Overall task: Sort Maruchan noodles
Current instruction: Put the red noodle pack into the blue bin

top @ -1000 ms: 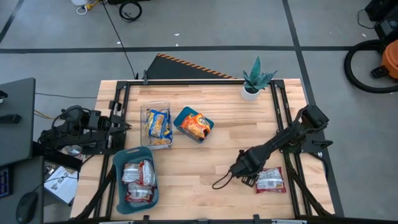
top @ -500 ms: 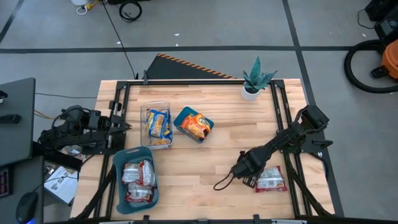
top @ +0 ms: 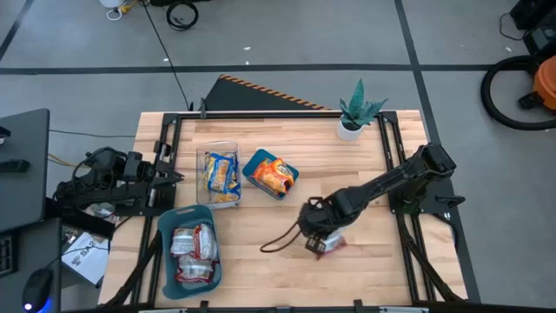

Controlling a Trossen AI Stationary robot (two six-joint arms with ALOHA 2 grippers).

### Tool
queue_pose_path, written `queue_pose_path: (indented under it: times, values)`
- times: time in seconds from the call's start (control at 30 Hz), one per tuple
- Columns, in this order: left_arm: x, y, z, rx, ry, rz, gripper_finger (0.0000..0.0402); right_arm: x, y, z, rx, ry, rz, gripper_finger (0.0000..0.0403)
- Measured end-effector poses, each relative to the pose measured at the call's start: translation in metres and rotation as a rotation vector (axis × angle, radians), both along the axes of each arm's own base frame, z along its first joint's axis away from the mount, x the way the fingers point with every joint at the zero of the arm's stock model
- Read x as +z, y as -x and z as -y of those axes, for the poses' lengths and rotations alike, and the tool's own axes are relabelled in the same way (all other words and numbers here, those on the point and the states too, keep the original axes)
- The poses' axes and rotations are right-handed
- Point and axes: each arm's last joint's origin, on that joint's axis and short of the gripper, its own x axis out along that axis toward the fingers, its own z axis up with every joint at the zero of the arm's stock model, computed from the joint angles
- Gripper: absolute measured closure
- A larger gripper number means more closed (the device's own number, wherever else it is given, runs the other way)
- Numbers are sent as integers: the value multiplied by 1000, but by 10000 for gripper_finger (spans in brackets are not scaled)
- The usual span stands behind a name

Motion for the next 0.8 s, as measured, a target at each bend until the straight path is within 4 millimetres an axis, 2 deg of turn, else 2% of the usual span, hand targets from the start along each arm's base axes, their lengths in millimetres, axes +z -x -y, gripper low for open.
queue_pose_path:
  times: [0.17,0.37,0.8]
  values:
    - [0,0,0,-6,24,-8,365,31,-27,3,87,61,264,392]
    - [-1,0,0,-13,50,-17,365,49,-54,9,185,98,567,392]
    - [-4,-1,0,-26,107,-64,365,42,-106,26,431,139,944,393]
